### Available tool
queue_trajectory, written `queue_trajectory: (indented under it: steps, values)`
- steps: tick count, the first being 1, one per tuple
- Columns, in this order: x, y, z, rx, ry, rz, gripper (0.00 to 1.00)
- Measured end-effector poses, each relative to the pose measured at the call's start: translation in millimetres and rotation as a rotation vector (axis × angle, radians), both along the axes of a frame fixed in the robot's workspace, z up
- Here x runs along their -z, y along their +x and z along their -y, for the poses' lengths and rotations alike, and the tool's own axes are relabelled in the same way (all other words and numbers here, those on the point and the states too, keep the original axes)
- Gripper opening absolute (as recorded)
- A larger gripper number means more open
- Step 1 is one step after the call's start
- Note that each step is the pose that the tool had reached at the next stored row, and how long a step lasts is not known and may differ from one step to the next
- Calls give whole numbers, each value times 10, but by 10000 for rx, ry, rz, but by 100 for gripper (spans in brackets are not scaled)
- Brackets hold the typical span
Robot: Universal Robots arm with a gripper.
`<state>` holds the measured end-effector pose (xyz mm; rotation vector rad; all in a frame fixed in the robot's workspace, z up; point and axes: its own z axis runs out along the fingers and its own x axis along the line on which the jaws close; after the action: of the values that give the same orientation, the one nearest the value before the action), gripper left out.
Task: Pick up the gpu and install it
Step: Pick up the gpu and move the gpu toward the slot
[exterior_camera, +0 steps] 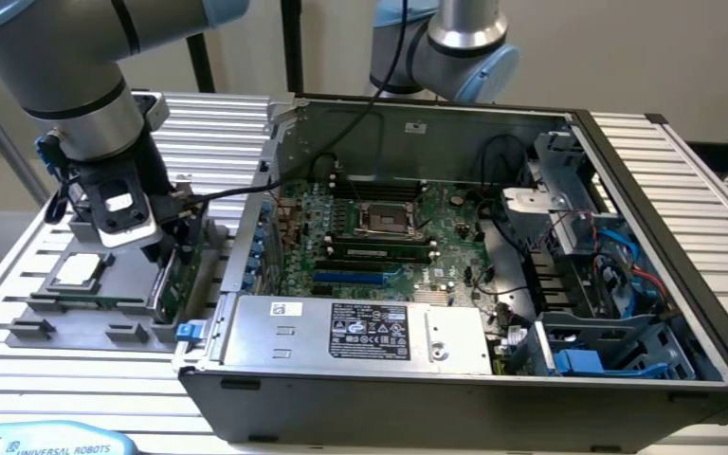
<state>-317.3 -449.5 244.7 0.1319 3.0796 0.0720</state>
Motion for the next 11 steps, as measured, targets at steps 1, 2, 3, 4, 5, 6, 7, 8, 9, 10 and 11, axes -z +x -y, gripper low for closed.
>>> queue_trajectory:
  steps: [1,2,3,4,5,6,7,8,9,10,11]
  values:
    - [15,0,-2,5,0,10,48]
    - [23,-2,-3,8,0,25,48]
    - [24,-2,-4,8,-1,26,48]
    - [25,-3,-5,12,-1,27,48]
    - [27,-5,-9,17,1,30,48]
    - [27,-6,-13,22,1,31,48]
    - [27,-9,-15,27,1,33,48]
    - [27,-15,-19,45,0,34,48]
    - [28,-21,-23,79,-1,38,48]
    - [31,-24,-27,110,0,42,48]
    - [35,-25,-33,134,0,48,48]
